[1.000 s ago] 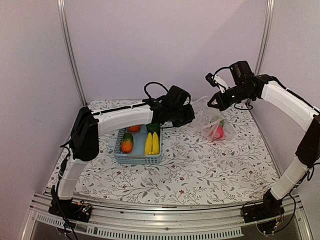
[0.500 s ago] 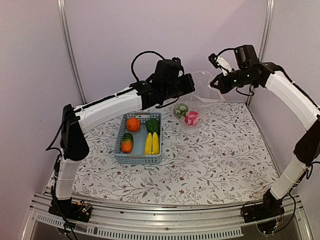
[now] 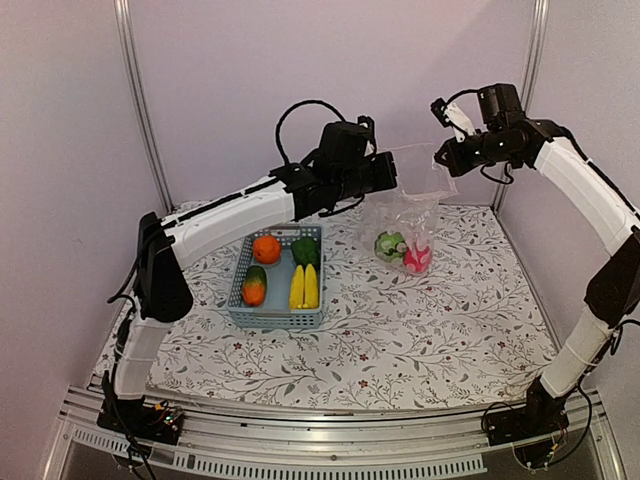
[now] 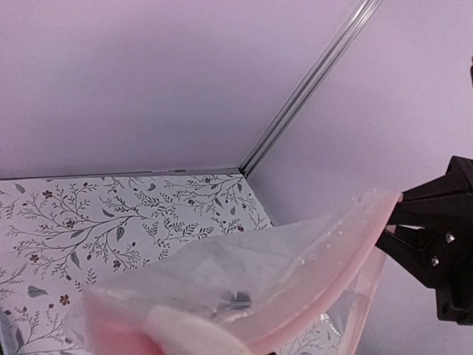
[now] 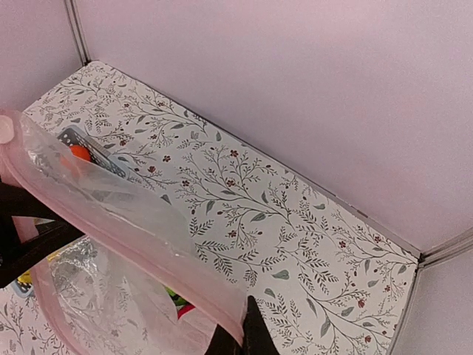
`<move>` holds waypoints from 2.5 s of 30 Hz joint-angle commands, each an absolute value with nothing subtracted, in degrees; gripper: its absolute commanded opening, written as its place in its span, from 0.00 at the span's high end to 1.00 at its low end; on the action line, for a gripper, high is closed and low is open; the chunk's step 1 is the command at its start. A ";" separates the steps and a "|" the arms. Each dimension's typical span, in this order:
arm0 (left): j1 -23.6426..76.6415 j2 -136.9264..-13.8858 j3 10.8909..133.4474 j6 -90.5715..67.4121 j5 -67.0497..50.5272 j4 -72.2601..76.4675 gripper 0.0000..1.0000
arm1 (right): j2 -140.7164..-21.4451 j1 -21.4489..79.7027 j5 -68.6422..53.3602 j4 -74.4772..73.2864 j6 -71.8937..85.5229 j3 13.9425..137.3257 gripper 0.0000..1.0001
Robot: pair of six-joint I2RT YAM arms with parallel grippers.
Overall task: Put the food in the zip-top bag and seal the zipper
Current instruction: Adjust the zipper food storage bag at the corner of the board, then pick up the fake vegetable from the bin.
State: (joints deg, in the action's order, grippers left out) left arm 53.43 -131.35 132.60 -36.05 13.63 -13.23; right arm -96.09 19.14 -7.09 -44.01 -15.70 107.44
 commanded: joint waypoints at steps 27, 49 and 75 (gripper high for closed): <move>52.56 -101.61 88.56 -24.32 -6.27 -10.63 0.28 | -108.36 6.67 -4.56 -45.66 -14.55 124.50 1.00; 43.48 -94.95 78.49 -20.40 16.00 -28.31 0.29 | -86.21 13.62 -21.72 -45.08 -18.96 81.47 1.00; 39.73 -93.94 74.56 -21.68 12.89 -35.07 0.30 | -91.56 23.98 -31.92 -41.73 -28.85 78.84 1.00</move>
State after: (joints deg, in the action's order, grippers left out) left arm 39.83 -94.72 75.55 -20.23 14.68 -34.13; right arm -91.37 22.63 -33.47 -41.98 -26.59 81.10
